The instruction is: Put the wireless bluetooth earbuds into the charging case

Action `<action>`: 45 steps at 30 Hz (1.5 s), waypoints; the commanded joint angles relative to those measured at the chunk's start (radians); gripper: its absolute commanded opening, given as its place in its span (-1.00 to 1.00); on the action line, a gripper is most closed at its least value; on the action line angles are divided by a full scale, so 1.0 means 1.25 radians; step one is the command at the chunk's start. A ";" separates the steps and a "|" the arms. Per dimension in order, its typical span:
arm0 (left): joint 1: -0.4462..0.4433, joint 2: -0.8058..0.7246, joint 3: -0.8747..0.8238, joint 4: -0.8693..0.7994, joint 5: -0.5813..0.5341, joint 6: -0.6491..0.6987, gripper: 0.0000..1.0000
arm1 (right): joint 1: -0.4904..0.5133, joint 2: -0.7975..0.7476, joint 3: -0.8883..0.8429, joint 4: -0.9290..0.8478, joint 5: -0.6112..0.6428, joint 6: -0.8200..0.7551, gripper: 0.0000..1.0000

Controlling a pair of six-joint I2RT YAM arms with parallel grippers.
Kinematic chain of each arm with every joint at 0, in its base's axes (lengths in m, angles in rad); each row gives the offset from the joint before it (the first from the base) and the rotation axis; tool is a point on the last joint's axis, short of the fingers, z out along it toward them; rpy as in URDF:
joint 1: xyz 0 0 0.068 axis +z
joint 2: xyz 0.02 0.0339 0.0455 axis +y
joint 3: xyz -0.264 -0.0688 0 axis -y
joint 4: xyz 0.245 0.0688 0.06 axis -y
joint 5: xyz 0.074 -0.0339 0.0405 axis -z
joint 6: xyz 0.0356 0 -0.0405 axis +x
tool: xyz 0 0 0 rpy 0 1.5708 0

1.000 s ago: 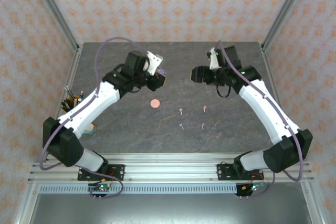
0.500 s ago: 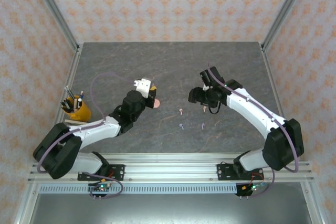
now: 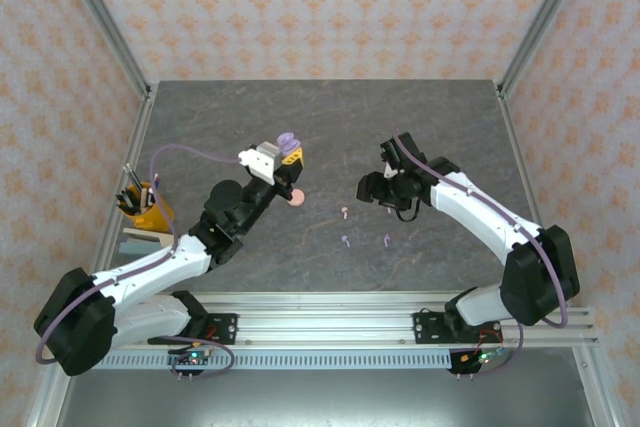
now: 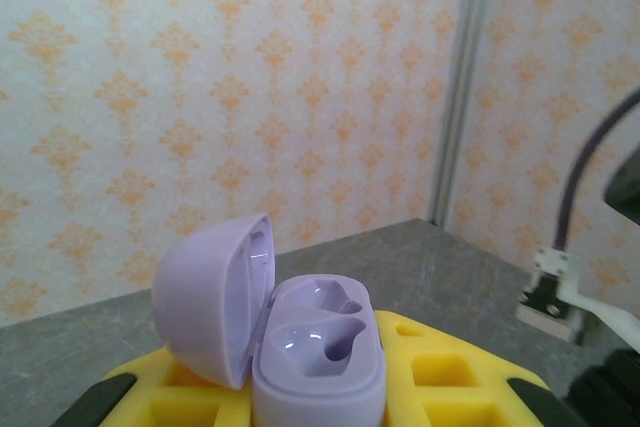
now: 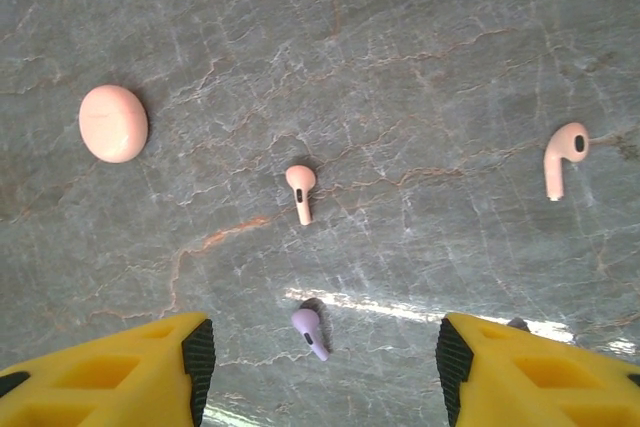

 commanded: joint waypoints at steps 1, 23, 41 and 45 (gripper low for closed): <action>-0.004 -0.017 0.018 -0.008 0.111 0.041 -1.00 | 0.005 -0.012 -0.005 -0.002 -0.021 -0.027 0.23; 0.024 0.084 0.201 0.032 0.255 0.218 -1.00 | 0.092 0.136 0.044 -0.095 -0.065 -0.098 0.08; 0.163 0.103 0.150 0.162 0.395 0.046 -1.00 | 0.167 0.255 0.059 -0.094 0.003 -0.117 -0.13; 0.179 0.080 0.132 0.159 0.390 0.042 -1.00 | 0.173 0.284 0.076 -0.090 0.010 -0.116 -0.14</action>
